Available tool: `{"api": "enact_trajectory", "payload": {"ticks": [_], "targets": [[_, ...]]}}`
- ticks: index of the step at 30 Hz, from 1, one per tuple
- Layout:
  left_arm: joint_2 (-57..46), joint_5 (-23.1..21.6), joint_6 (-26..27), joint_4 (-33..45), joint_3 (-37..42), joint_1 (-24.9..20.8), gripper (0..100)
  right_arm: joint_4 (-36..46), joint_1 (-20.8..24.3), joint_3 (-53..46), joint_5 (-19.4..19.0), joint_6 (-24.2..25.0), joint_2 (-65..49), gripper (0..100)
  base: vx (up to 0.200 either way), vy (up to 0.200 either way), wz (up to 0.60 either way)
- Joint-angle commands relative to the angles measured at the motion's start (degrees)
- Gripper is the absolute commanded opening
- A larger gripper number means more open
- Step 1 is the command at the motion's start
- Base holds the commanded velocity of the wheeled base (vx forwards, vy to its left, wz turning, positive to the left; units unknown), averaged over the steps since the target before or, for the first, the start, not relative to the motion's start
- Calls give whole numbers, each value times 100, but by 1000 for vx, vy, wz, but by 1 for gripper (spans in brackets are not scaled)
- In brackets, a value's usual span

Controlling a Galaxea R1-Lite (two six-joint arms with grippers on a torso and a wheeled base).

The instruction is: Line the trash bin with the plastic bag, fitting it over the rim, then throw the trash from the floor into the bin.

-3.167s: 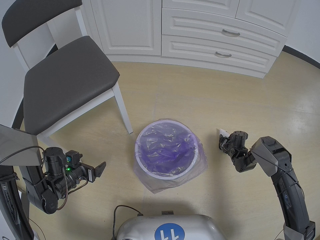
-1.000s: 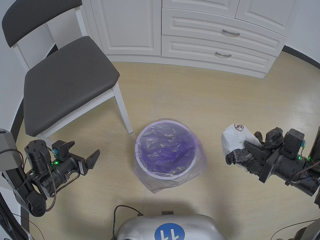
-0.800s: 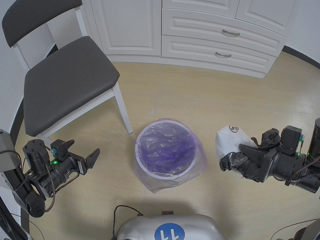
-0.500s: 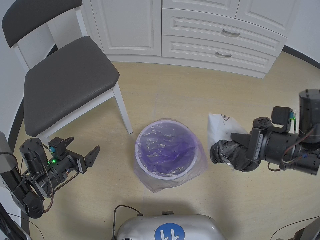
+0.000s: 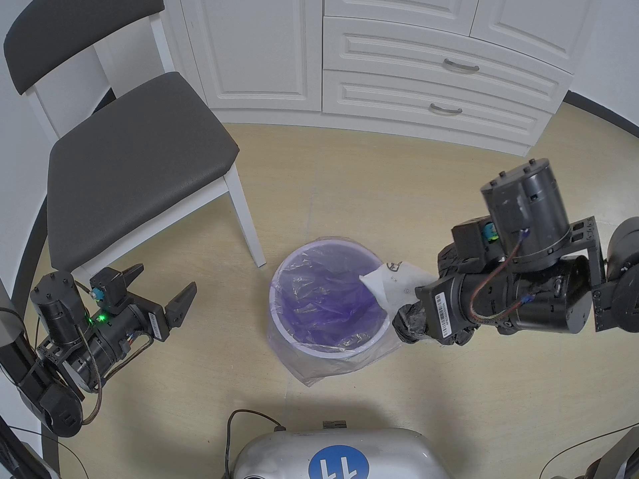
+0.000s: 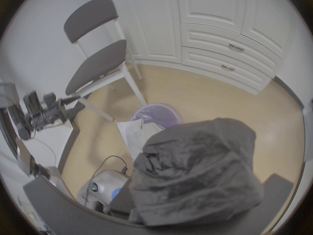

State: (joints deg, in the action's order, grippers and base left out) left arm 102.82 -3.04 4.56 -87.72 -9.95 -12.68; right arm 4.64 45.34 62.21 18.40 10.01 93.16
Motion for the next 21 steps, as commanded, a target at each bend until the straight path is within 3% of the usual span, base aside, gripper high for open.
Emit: {"api": "enact_trajectory", "payload": {"ticks": [1, 6, 9, 14, 15, 18, 21], "targets": [[-113, 5, 1, 1, -7, 2, 100, 54, 63, 11, 33, -948, 352, 0, 0, 0, 0], [-165, -4, 1, 1, -34, 20, 100, -16, 63, -218, 68, -1599, 422, 0, 0, 0, 0], [-174, 5, 1, 1, -51, 46, 100, -87, 81, -279, 217, -1748, 528, 0, 0, 0, 0], [-315, -22, -8, 1, -69, 64, 100, -1730, 274, -569, 595, -2082, 1319, 0, 0, 0, 0], [-315, -22, -8, 1, -69, 64, 100, -1730, 274, -569, 595, -2082, 1319, 0, 0, 0, 0], [-367, -22, -8, 1, -69, 81, 100, -3470, 265, -772, 604, -2899, 1995, 0, 0, 0, 0], [-376, -30, -8, 1, -78, 108, 100, -4156, 256, -816, 577, -3216, 2250, 0, 0, 0, 0]]}}
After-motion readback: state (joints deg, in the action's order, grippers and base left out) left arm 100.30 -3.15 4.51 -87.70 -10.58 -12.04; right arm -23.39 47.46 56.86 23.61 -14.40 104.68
